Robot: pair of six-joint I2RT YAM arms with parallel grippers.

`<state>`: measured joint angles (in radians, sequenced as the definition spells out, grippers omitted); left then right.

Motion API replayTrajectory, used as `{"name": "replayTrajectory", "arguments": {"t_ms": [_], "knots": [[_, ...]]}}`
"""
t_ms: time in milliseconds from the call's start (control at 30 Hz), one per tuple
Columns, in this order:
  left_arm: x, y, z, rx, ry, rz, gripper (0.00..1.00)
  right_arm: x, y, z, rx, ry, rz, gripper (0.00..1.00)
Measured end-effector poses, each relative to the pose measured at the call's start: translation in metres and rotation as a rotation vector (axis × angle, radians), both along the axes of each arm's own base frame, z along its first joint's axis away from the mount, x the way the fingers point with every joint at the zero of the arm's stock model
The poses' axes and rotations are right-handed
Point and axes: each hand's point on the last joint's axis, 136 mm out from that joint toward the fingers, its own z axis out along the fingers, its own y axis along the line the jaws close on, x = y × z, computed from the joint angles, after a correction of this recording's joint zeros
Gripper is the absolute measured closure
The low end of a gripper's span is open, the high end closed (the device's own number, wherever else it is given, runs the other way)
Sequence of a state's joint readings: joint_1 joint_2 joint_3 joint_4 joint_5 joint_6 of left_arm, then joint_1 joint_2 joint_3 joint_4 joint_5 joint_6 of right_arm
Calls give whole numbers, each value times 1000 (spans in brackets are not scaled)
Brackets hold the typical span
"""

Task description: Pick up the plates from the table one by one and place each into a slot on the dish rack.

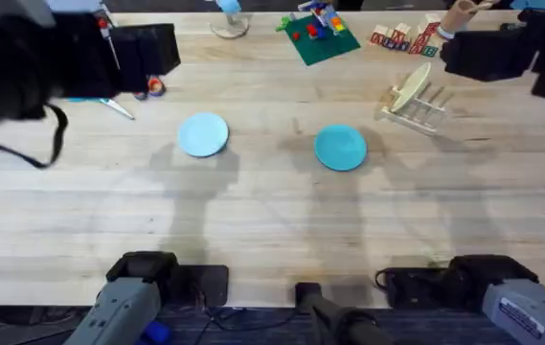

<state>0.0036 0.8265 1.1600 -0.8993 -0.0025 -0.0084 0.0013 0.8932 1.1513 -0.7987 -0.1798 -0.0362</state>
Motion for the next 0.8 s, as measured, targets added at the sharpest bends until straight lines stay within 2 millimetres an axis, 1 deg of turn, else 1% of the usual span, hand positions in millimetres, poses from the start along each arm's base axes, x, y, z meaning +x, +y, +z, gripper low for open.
{"name": "replayTrajectory", "arguments": {"t_ms": [167,333,500,800], "knots": [[1,-5,2,-18,130,-23,8,-15,3,-2,30,186,-4,7],[1,-11,5,-40,213,-48,8,-22,4,-4,55,317,-21,7],[6,-13,0,-49,244,-57,8,-20,4,-8,64,352,-31,6],[6,-14,-1,-56,252,-65,8,-18,4,-6,71,344,-37,6]]}}
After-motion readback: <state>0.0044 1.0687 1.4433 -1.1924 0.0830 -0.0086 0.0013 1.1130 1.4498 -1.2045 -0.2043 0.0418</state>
